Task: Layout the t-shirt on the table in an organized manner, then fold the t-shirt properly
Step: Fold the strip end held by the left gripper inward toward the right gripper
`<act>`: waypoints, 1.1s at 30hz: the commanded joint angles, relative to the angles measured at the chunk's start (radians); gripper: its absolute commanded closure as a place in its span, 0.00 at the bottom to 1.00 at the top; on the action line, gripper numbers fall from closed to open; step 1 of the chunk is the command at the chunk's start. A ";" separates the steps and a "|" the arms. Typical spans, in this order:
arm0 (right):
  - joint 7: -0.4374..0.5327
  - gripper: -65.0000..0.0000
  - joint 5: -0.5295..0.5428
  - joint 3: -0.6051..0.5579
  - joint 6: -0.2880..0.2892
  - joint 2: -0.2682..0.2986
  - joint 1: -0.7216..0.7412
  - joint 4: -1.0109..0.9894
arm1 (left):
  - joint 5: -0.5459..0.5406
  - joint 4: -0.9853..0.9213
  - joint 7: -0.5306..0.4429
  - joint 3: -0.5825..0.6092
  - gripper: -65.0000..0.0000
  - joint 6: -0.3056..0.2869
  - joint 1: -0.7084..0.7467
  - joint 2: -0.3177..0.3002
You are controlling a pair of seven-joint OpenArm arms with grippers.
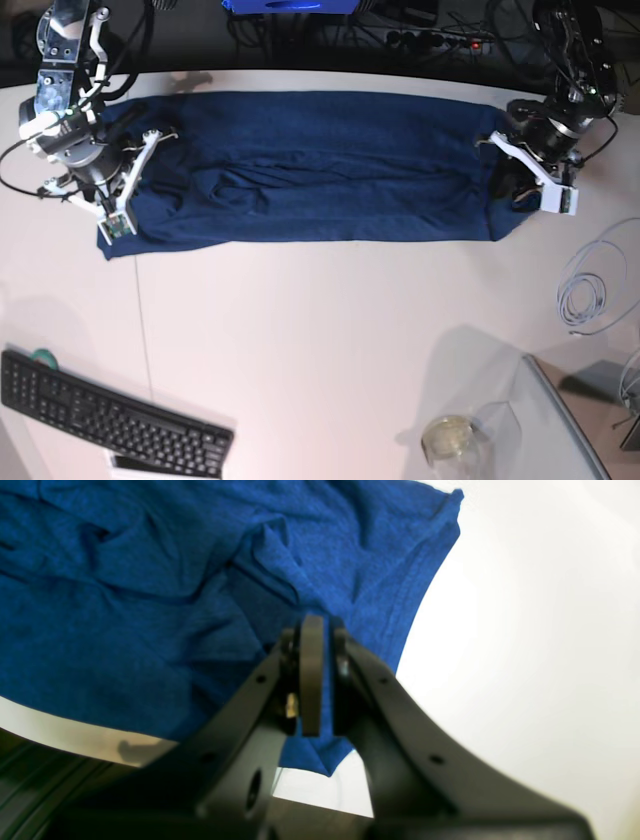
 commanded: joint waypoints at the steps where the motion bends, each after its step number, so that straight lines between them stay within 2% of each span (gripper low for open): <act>1: 0.015 0.96 0.005 0.003 0.000 0.004 0.007 0.021 | -0.016 0.034 -0.018 0.024 1.00 0.000 0.006 0.000; 3: 0.015 0.96 0.005 0.003 0.000 0.004 0.007 0.021 | -0.016 0.051 -0.018 0.076 1.00 0.005 0.015 0.018; 9: 0.015 0.96 0.005 0.003 0.000 0.004 0.007 0.021 | -0.016 0.051 -0.018 0.286 1.00 0.126 0.007 0.031; 16: 0.015 0.96 0.005 0.003 0.000 0.004 0.007 0.021 | -0.016 0.039 -0.018 0.497 1.00 0.164 -0.044 0.038; 19: 0.015 0.96 0.005 0.003 0.000 0.004 0.007 0.021 | -0.016 0.024 -0.018 0.570 1.00 0.244 -0.068 0.055; 21: 0.015 0.96 0.005 0.003 0.000 0.004 0.007 0.021 | -0.022 0.013 -0.018 0.615 1.00 0.267 -0.088 0.057; 26: 0.014 0.96 0.005 0.003 0.000 0.004 0.007 0.021 | -0.022 -0.012 -0.018 0.684 1.00 0.269 -0.111 0.077; 33: 0.012 0.96 0.005 0.003 0.000 0.004 0.007 0.021 | -0.022 -0.064 -0.018 0.682 1.00 0.269 -0.122 0.106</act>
